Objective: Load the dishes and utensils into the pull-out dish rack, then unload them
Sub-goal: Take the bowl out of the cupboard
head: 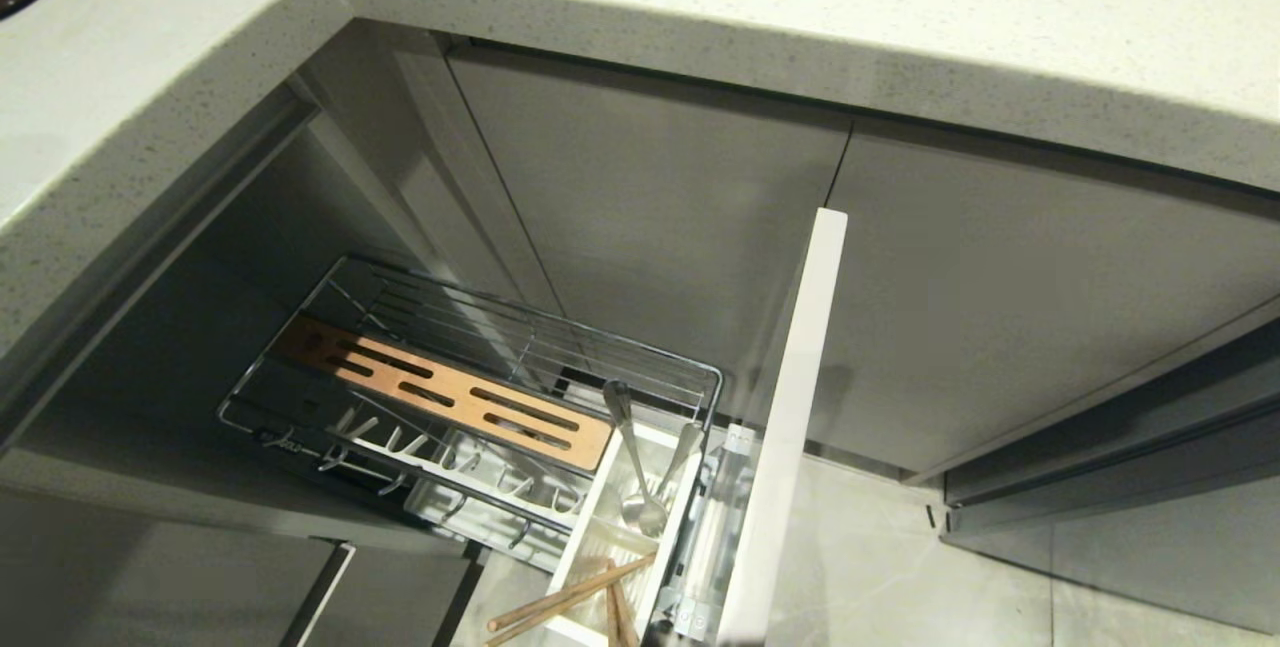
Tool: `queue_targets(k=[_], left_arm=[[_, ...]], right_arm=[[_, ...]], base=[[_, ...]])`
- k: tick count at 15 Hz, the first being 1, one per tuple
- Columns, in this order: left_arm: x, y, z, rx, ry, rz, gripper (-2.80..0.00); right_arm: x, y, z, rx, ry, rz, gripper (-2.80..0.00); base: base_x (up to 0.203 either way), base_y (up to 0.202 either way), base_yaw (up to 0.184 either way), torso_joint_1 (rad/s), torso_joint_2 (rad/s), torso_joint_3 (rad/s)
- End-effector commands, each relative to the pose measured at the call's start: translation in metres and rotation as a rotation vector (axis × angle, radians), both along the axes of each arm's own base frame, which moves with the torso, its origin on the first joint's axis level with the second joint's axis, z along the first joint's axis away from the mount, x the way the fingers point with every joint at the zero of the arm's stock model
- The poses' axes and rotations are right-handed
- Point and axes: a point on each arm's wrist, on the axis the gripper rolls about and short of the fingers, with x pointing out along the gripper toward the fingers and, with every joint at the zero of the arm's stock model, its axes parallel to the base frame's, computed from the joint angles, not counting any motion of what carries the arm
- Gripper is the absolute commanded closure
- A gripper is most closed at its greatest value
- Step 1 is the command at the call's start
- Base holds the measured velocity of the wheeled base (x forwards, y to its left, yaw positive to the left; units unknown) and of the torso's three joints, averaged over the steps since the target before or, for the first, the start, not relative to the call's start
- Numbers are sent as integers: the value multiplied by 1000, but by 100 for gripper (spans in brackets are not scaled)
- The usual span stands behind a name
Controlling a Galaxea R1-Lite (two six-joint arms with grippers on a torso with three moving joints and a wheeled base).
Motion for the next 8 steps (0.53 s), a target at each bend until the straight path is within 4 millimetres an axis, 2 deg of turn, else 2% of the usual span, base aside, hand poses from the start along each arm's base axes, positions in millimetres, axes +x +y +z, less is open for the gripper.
queue_targets(k=[1,4,8], left_arm=[[17,13,-6,-26,102,83,0],[38,30,-12,-66,191,135,0],[65,48,-20,-133,285,122,0]], right_arm=[[2,0,-7,0,27,0,0],[2,0,-7,0,26,0,0],[2,0,-7,0,26,0,0]], base=[[0,0,0,0,0,0],[0,0,0,0,0,0],[0,0,0,0,0,0]])
